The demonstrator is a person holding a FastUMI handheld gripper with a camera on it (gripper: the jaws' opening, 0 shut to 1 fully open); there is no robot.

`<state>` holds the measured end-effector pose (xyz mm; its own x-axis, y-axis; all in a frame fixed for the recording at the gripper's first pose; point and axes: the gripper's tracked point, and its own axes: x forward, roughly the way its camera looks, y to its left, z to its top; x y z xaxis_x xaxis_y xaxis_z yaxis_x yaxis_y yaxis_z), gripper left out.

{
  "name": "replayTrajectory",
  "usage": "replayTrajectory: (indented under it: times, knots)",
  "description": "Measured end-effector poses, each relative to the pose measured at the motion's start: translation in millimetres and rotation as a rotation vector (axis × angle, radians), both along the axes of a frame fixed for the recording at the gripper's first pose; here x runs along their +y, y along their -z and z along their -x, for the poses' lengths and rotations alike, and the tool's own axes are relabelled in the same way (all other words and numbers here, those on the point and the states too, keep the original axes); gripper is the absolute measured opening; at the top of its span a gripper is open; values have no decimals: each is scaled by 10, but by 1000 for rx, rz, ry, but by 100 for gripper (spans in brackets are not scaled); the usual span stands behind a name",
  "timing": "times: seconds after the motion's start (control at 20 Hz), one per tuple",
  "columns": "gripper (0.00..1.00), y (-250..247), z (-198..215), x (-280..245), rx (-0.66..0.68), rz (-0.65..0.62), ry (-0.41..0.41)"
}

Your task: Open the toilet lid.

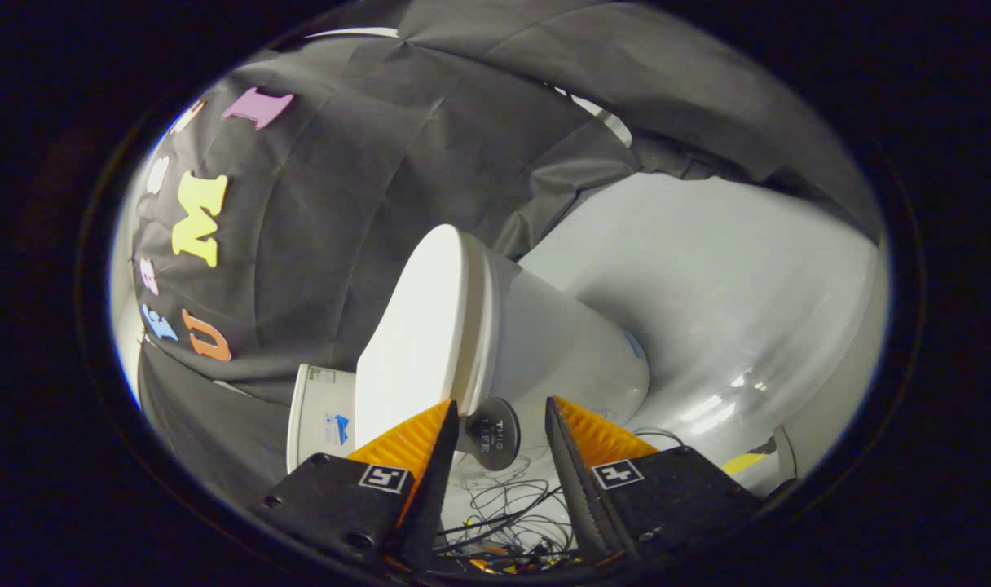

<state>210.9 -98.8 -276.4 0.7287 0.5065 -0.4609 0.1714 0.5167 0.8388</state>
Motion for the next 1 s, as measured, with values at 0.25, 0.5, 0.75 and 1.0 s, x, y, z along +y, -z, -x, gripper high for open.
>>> replayTrajectory:
  times: [0.25,0.5,0.75,1.0]
  knots:
    - [34,-50,-11,6,-7,-35,-7]
    - [12,-136,-11,24,8,-149,-6]
    - [6,-149,-5,15,16,-117,-3]
    - [6,-235,10,57,42,-18,-11]
